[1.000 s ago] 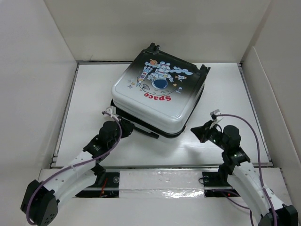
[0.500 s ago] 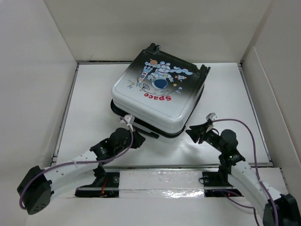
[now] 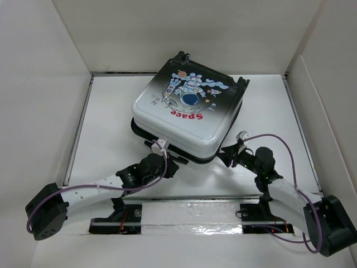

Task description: Pack the luggage

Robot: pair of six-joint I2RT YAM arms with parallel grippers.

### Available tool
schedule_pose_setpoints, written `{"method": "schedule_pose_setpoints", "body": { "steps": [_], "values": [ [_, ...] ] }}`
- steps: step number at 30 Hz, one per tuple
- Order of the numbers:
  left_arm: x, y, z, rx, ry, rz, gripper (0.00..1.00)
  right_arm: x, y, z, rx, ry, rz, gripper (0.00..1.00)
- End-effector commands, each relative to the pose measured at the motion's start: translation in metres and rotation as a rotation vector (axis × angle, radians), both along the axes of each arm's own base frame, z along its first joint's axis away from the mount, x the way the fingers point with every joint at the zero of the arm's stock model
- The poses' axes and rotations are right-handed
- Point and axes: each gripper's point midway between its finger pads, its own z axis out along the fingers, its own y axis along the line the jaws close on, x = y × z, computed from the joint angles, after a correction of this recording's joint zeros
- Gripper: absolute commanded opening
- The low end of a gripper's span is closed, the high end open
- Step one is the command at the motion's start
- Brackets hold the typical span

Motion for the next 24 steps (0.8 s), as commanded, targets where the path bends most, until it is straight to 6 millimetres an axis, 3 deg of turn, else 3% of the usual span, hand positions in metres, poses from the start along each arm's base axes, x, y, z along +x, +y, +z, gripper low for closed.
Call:
{"method": "schedule_pose_setpoints", "body": {
  "steps": [1, 9, 14, 19, 24],
  "values": [
    [0.010, -0.019, 0.033, -0.083, -0.072, -0.019, 0.03, 0.011, 0.011, 0.057, 0.051, -0.233, 0.043, 0.47],
    [0.011, -0.026, 0.032, -0.073, -0.067, -0.031, 0.02, 0.010, 0.008, 0.062, 0.053, -0.240, 0.029, 0.47],
    [0.014, -0.029, 0.033, -0.086, -0.074, -0.025, 0.02, 0.007, 0.010, 0.063, 0.060, -0.229, 0.048, 0.33],
    [0.019, -0.038, 0.042, -0.119, -0.095, -0.028, 0.02, -0.001, 0.022, 0.054, 0.075, -0.183, 0.122, 0.26],
    [0.023, -0.049, 0.047, -0.123, -0.119, -0.043, 0.02, -0.004, 0.024, 0.050, 0.079, -0.157, 0.134, 0.09]
  ]
}}
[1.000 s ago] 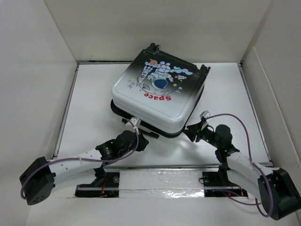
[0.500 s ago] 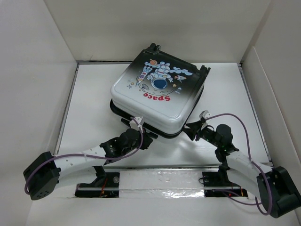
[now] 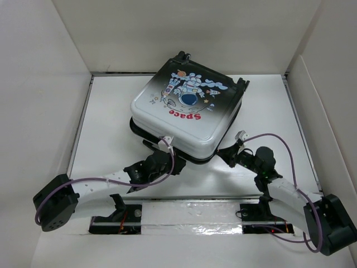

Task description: Pack the luggage

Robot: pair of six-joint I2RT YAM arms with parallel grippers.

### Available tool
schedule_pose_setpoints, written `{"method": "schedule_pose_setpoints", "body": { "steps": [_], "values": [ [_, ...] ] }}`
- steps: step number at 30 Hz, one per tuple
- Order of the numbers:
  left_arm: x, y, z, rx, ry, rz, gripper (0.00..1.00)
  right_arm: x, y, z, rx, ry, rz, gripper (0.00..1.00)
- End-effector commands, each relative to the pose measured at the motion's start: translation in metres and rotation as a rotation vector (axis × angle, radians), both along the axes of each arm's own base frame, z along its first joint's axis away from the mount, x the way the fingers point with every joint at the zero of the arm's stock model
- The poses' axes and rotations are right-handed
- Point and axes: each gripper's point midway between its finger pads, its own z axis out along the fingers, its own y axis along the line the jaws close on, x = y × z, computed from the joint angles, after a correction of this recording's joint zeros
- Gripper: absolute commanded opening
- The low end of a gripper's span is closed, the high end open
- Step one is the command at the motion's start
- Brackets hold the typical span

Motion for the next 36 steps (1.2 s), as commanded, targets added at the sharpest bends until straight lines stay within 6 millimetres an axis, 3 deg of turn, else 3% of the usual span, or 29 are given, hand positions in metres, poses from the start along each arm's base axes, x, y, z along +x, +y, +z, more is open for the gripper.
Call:
{"method": "schedule_pose_setpoints", "body": {
  "steps": [1, 4, 5, 7, 8, 14, 18, 23, 25, 26, 28, 29, 30, 31, 33, 34, 36],
  "values": [
    [0.013, -0.023, 0.038, -0.089, -0.088, -0.017, 0.02, 0.000, 0.012, 0.035, 0.055, -0.097, 0.046, 0.07],
    [0.019, -0.029, 0.043, -0.092, -0.106, -0.014, 0.03, -0.010, 0.016, 0.027, 0.048, -0.054, 0.053, 0.00],
    [0.020, -0.030, 0.041, -0.086, -0.107, -0.014, 0.02, -0.014, 0.017, 0.032, 0.055, -0.066, 0.055, 0.00],
    [0.025, -0.034, 0.046, -0.091, -0.117, -0.007, 0.02, -0.019, 0.016, 0.022, 0.033, -0.013, 0.028, 0.00],
    [0.026, -0.035, 0.045, -0.085, -0.117, -0.007, 0.02, -0.027, 0.021, 0.029, 0.046, -0.025, 0.044, 0.00],
    [0.040, -0.046, 0.051, -0.085, -0.146, 0.021, 0.03, -0.051, 0.025, 0.010, 0.012, 0.124, 0.002, 0.00],
    [0.050, -0.053, 0.059, -0.087, -0.164, 0.041, 0.02, -0.075, 0.036, 0.000, -0.016, 0.214, 0.027, 0.00],
    [0.057, -0.073, 0.071, -0.144, -0.173, 0.007, 0.02, -0.106, 0.064, -0.003, 0.014, 0.297, 0.085, 0.00],
    [0.055, -0.087, 0.079, -0.168, -0.175, -0.021, 0.02, -0.100, 0.074, 0.011, 0.081, 0.295, 0.035, 0.00],
    [0.054, -0.092, 0.079, -0.168, -0.173, -0.033, 0.02, -0.107, 0.083, 0.004, 0.062, 0.323, 0.040, 0.00],
    [0.050, -0.105, 0.078, -0.174, -0.163, -0.060, 0.02, -0.098, 0.100, 0.031, 0.162, 0.305, -0.010, 0.00],
    [0.047, -0.110, 0.074, -0.170, -0.154, -0.072, 0.02, -0.102, 0.112, 0.019, 0.124, 0.322, -0.008, 0.00],
    [0.047, -0.111, 0.073, -0.170, -0.149, -0.074, 0.02, -0.098, 0.124, 0.033, 0.157, 0.313, -0.019, 0.00],
    [0.047, -0.111, 0.072, -0.167, -0.144, -0.073, 0.02, -0.090, 0.129, 0.038, 0.175, 0.294, -0.059, 0.00],
    [0.048, -0.100, 0.074, -0.162, -0.144, -0.031, 0.03, -0.080, 0.136, 0.030, 0.144, 0.294, -0.107, 0.00],
    [0.045, -0.089, 0.061, -0.122, -0.123, -0.018, 0.05, -0.078, 0.136, 0.033, 0.146, 0.290, -0.119, 0.00],
    [0.044, -0.070, 0.072, -0.125, -0.148, 0.027, 0.16, -0.077, 0.127, 0.035, 0.157, 0.286, -0.137, 0.00]
  ]
}}
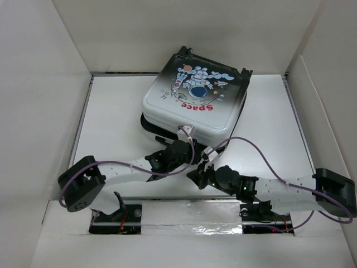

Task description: Pack the luggage

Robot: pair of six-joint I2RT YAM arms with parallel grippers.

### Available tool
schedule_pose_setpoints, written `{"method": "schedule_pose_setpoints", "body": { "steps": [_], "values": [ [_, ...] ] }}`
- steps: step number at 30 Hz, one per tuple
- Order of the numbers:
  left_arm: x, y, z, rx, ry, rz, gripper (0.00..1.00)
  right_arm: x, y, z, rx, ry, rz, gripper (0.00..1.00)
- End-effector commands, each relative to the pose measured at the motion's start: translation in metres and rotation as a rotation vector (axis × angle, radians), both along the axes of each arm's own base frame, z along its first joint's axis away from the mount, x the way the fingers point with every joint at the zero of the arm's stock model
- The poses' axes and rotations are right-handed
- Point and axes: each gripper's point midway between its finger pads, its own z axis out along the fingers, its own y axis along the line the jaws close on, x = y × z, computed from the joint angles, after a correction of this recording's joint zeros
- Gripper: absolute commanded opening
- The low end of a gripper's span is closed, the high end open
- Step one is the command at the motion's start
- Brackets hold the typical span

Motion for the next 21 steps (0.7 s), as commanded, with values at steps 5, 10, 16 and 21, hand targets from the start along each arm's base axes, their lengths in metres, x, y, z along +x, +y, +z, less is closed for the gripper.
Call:
{"method": "schedule_pose_setpoints", "body": {
  "steps": [5, 10, 16, 21],
  "values": [
    [-0.012, 0.070, 0.020, -0.030, -0.030, 0.150, 0.27, 0.021, -0.055, 0.017, 0.126, -0.024, -0.249, 0.00],
    [-0.011, 0.115, 0.003, -0.025, 0.023, 0.270, 0.27, 0.026, -0.106, 0.008, 0.089, -0.013, -0.396, 0.05],
    [0.012, 0.154, -0.012, -0.023, 0.042, 0.361, 0.37, 0.042, -0.164, 0.029, 0.155, -0.038, -0.590, 0.28],
    [0.021, 0.157, -0.016, -0.010, 0.046, 0.346, 0.46, 0.062, -0.186, 0.057, 0.100, -0.195, -0.583, 0.46]
  ]
}}
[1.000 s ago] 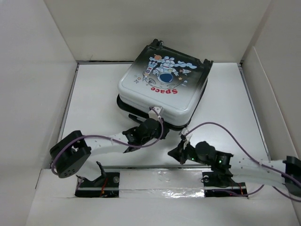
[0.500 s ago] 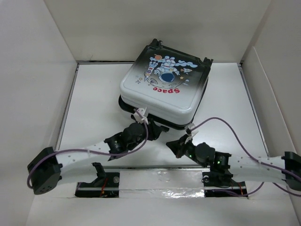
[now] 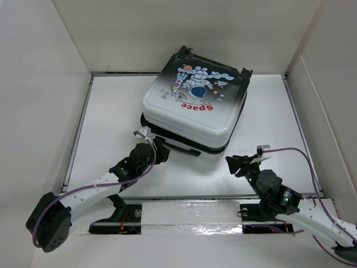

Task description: Pack the luggage

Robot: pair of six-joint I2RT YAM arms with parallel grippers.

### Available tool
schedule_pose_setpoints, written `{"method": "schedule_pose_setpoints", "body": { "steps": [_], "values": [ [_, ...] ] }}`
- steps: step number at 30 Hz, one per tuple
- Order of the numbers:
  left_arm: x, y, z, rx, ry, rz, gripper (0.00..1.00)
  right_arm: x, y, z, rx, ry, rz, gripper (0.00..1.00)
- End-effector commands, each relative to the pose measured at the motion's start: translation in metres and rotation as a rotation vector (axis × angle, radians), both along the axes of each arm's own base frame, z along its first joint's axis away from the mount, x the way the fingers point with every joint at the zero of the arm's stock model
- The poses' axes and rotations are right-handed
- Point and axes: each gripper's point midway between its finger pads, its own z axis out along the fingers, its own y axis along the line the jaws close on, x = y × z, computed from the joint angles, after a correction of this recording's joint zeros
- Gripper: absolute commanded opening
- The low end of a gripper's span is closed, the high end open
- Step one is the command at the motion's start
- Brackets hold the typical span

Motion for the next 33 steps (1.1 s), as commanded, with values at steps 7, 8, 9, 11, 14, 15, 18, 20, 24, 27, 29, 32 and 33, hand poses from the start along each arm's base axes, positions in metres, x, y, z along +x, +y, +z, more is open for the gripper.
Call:
{"method": "schedule_pose_setpoints", "body": {
  "steps": [7, 8, 9, 11, 14, 15, 18, 20, 24, 27, 29, 32, 33],
  "values": [
    [0.006, -0.024, 0.006, -0.045, -0.017, -0.093, 0.50, 0.030, -0.001, 0.016, -0.193, -0.081, 0.116, 0.53],
    [0.006, -0.025, 0.005, -0.047, -0.016, -0.097, 0.50, 0.040, -0.007, 0.015, -0.224, -0.086, 0.103, 0.52],
    [0.006, -0.026, 0.005, -0.050, -0.013, -0.104, 0.50, 0.044, -0.006, 0.019, -0.234, -0.102, 0.116, 0.52],
    [0.006, -0.028, 0.007, -0.055, -0.020, -0.115, 0.50, 0.048, -0.003, 0.018, -0.261, -0.108, 0.175, 0.51],
    [0.005, -0.030, 0.009, -0.062, -0.029, -0.124, 0.50, 0.050, 0.004, 0.023, -0.264, -0.145, 0.233, 0.51],
    [0.005, -0.030, 0.008, -0.060, -0.026, -0.125, 0.50, 0.052, 0.006, 0.021, -0.267, -0.150, 0.247, 0.51],
    [0.005, -0.033, 0.007, -0.063, -0.024, -0.135, 0.50, 0.053, 0.014, 0.018, -0.263, -0.156, 0.295, 0.52],
    [0.006, -0.034, 0.007, -0.066, -0.025, -0.138, 0.50, 0.051, 0.021, 0.019, -0.271, -0.164, 0.345, 0.52],
    [0.007, -0.038, 0.006, -0.073, -0.020, -0.149, 0.50, 0.047, 0.028, 0.015, -0.277, -0.145, 0.371, 0.52],
    [0.007, -0.039, 0.006, -0.074, -0.020, -0.154, 0.50, 0.047, 0.026, 0.020, -0.260, -0.147, 0.350, 0.52],
    [0.007, -0.040, 0.006, -0.075, -0.022, -0.156, 0.50, 0.043, 0.024, 0.018, -0.259, -0.127, 0.347, 0.48],
    [0.007, -0.040, 0.005, -0.074, -0.020, -0.157, 0.50, 0.037, 0.022, 0.014, -0.243, -0.103, 0.340, 0.45],
    [0.007, -0.040, 0.005, -0.076, -0.023, -0.157, 0.50, 0.036, 0.021, 0.009, -0.240, -0.087, 0.334, 0.45]
  ]
}}
